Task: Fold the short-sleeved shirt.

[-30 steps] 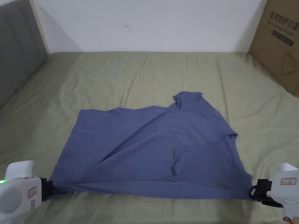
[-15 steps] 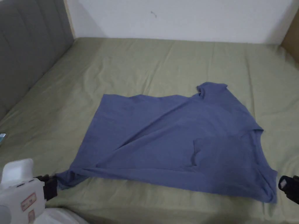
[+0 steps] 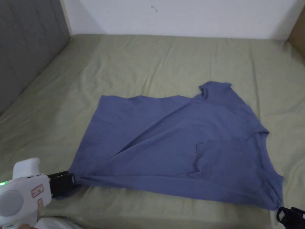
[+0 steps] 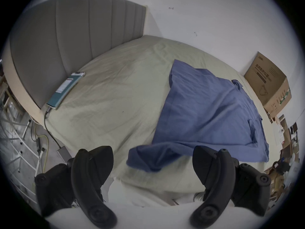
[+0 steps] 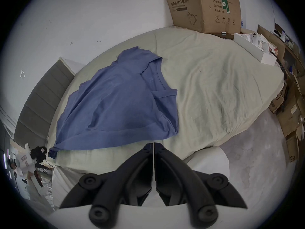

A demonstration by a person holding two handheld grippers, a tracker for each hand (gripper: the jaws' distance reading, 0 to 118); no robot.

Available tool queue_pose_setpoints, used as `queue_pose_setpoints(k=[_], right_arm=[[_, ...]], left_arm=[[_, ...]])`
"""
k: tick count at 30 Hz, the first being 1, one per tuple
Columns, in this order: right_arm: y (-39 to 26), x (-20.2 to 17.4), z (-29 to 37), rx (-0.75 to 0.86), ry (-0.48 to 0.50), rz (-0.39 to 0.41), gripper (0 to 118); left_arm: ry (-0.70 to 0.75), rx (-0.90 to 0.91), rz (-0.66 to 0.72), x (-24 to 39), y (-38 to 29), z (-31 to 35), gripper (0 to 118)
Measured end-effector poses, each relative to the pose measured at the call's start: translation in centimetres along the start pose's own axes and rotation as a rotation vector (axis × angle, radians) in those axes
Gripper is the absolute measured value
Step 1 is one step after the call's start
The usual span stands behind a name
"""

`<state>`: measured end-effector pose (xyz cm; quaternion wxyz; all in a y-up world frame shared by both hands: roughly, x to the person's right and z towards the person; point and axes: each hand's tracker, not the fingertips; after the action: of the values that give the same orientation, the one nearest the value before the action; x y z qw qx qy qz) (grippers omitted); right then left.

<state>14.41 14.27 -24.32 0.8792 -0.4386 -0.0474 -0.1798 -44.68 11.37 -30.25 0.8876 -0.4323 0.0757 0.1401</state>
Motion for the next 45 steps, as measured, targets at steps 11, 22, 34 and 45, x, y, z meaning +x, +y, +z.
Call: queue_pose_setpoints(k=[11, 22, 34, 45], right_arm=[[2.9, -0.6, -3.7, -0.054, -0.067, 0.206, 75], [4.1, -0.2, -5.5, -0.118, -0.089, 0.197, 3], [17.2, -1.5, -8.0, -0.016, -0.007, 0.045, 3], [20.2, -1.8, -14.2, -0.095, -0.111, 0.065, 78]], left_arm=[[0.009, -0.069, -0.041, 0.6, 0.6, -0.5, 3], [0.018, -0.03, -0.095, 2.8, 1.4, 3.3, 3], [0.026, -0.014, -0.221, 6.0, 10.2, -1.6, 3], [0.07, -0.058, -0.194, 5.4, 12.2, -5.8, 102]])
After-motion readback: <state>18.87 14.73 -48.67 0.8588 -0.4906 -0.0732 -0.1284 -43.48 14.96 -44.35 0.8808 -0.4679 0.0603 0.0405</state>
